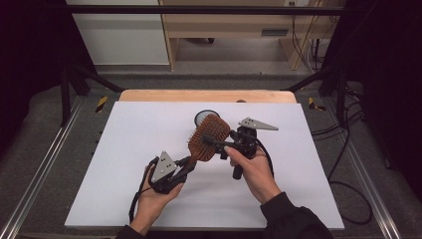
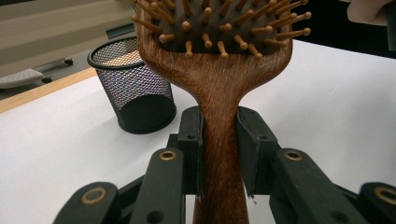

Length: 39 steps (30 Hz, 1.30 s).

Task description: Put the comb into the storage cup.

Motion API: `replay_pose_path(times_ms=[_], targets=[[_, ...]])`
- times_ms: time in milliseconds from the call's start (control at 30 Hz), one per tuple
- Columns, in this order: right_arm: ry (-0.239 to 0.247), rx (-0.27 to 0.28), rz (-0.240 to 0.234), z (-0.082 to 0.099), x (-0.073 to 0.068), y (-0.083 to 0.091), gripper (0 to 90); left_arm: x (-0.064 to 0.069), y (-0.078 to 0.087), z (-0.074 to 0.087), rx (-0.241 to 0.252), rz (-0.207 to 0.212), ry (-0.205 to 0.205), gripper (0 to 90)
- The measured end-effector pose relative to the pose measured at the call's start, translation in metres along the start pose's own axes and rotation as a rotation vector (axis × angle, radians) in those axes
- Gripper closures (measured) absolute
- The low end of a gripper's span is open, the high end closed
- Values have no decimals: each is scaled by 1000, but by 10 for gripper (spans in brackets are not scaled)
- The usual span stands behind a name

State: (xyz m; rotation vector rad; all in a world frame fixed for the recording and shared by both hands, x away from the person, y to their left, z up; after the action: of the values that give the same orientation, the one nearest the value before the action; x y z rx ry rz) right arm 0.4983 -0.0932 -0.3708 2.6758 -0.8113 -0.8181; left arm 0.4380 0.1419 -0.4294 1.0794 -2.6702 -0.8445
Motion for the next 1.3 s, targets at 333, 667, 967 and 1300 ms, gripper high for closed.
replay_pose_path(times_ms=[333, 667, 967, 1300], targets=[[-12, 13, -24, -2, 3, 2, 300, -1, 0, 1, 11, 10, 8, 724], [-19, 13, -41, -2, -2, 0, 378, -2, -1, 2, 14, 21, 16, 725], [5, 24, -48, -4, -10, 0, 479, -3, -3, 3, 10, 22, 22, 726], [43, 23, -25, -8, -22, -3, 528, -5, -3, 5, 17, 19, 43, 727]])
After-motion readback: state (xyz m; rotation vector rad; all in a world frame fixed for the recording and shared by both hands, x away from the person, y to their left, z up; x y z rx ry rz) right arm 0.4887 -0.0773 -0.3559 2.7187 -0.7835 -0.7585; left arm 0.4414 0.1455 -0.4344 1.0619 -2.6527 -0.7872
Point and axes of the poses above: each handheld gripper's, and its own axes: y roughly backward along the jaws, z roughly out of its underside, x roughly to its right, the point moved 1 cm from there along -y, roughly forward along the jaws, and after that the axes turned 13 degrees about -x, right-handed, at the moved point
